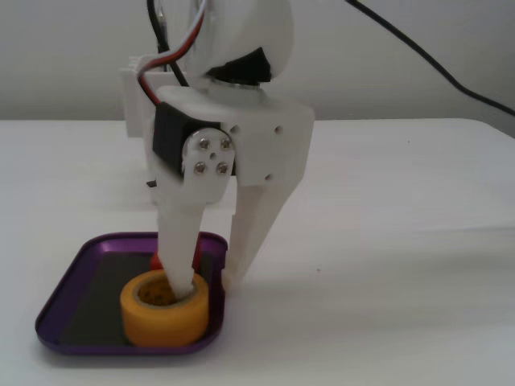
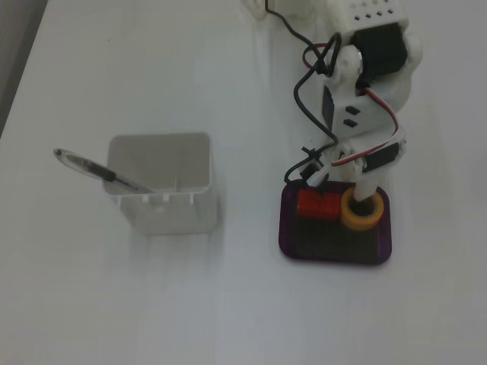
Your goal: Remove the yellow tape from the box.
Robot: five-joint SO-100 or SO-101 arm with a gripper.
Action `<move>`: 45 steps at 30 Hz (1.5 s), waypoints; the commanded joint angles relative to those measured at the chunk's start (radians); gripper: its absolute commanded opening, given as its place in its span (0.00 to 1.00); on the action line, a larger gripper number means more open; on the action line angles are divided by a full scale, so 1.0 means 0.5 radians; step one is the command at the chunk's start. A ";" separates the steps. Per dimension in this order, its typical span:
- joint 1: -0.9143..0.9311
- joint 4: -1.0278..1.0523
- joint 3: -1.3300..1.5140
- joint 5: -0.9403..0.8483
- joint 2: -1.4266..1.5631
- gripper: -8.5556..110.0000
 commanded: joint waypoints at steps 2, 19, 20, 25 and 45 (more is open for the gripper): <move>-0.015 -0.003 -0.080 -0.006 0.043 0.13; -0.012 -0.009 -0.080 -0.006 0.043 0.07; -0.012 -0.009 -0.080 -0.003 0.043 0.07; -0.021 0.006 -0.086 0.012 0.074 0.07; 0.267 0.884 -0.834 0.396 0.509 0.07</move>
